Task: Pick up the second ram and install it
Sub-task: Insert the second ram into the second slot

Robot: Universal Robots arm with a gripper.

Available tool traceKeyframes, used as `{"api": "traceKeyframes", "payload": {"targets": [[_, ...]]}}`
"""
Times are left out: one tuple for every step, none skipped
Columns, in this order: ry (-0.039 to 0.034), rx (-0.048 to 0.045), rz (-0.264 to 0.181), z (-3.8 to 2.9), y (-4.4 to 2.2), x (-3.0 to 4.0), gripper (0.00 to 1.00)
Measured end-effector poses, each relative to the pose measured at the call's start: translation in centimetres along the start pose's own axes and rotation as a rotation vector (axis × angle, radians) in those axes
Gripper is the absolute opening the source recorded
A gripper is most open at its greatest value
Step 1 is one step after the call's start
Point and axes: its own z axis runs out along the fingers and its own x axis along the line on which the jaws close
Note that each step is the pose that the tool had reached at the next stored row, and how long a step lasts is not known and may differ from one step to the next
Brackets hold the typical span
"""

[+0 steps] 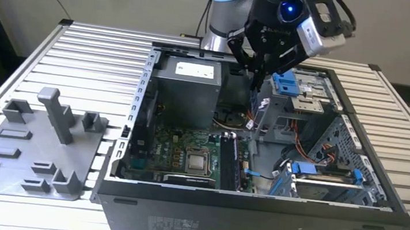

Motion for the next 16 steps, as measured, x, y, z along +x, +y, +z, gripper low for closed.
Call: {"api": "traceKeyframes", "payload": {"targets": [[-0.0001,0.0007,0.000,0.11,0.00,0.00,0.14],[-0.0001,0.0013,0.000,0.21,0.00,0.00,0.14],[-0.0001,0.0018,0.000,0.30,0.00,0.01,0.14],[-0.0002,0.0022,0.000,0.40,0.00,0.01,0.14],[-0.0002,0.0028,0.000,0.48,0.00,0.01,0.14],[-0.0002,0.0035,0.000,0.57,-0.01,0.01,0.14],[-0.0003,0.0044,0.000,0.67,-0.01,0.02,0.14],[-0.0003,0.0054,0.000,0.77,-0.01,0.02,0.14],[-0.0003,0.0058,0.000,0.87,-0.01,0.02,0.14],[-0.0003,0.0063,0.000,0.97,-0.01,0.03,0.14],[-0.0004,0.0070,0.000,1.07,-0.01,0.03,0.14],[-0.0005,0.0080,0.000,1.18,-0.01,0.03,0.14],[-0.0006,0.0091,0.000,1.29,-0.01,0.03,0.14],[-0.0007,0.0102,0.000,1.40,-0.02,0.04,0.14],[-0.0007,0.0110,0.000,1.51,-0.02,0.04,0.14],[-0.0008,0.0119,0.000,1.62,-0.02,0.04,0.14]]}}
